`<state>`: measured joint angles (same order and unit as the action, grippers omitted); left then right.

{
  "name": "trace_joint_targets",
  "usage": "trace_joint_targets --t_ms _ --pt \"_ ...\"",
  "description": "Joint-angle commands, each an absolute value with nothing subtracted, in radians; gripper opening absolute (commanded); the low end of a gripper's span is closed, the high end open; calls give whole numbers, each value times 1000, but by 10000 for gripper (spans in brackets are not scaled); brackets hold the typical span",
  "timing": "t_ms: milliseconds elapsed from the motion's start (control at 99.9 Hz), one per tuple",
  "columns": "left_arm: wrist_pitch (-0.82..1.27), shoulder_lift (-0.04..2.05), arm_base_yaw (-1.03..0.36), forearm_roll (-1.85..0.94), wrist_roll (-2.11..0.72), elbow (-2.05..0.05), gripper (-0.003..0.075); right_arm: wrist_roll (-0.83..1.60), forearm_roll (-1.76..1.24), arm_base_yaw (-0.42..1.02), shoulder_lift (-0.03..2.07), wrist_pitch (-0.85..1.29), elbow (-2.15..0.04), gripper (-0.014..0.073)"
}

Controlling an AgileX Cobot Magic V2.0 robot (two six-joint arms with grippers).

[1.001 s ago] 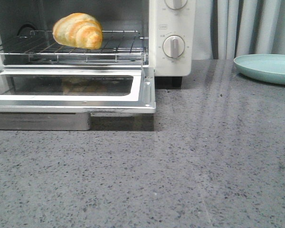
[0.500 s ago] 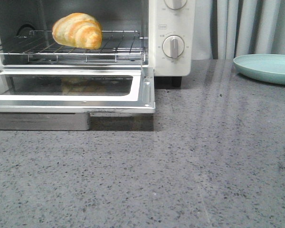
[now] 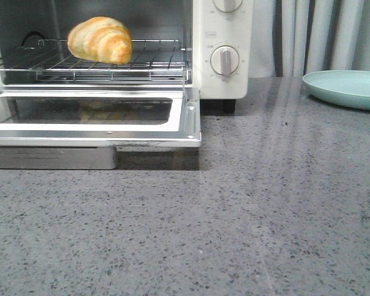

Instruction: Put bread in oven

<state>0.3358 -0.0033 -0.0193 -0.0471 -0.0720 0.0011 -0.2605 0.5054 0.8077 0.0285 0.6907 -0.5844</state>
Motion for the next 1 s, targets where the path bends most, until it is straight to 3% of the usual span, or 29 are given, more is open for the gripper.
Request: trace_joint_targets --t_ms 0,230,611,991 --pt "279 -34 -16 -47 -62 24 -21 -254 540 805 42 615 -605 -69" --pt "279 -34 -16 -47 -62 24 -21 -254 612 745 42 607 -513 -69" --pt "279 -34 -16 -47 -62 24 -22 -252 304 227 37 156 -32 -69" --pt "277 -34 -16 -47 -62 24 -21 -252 295 139 -28 261 23 -69"
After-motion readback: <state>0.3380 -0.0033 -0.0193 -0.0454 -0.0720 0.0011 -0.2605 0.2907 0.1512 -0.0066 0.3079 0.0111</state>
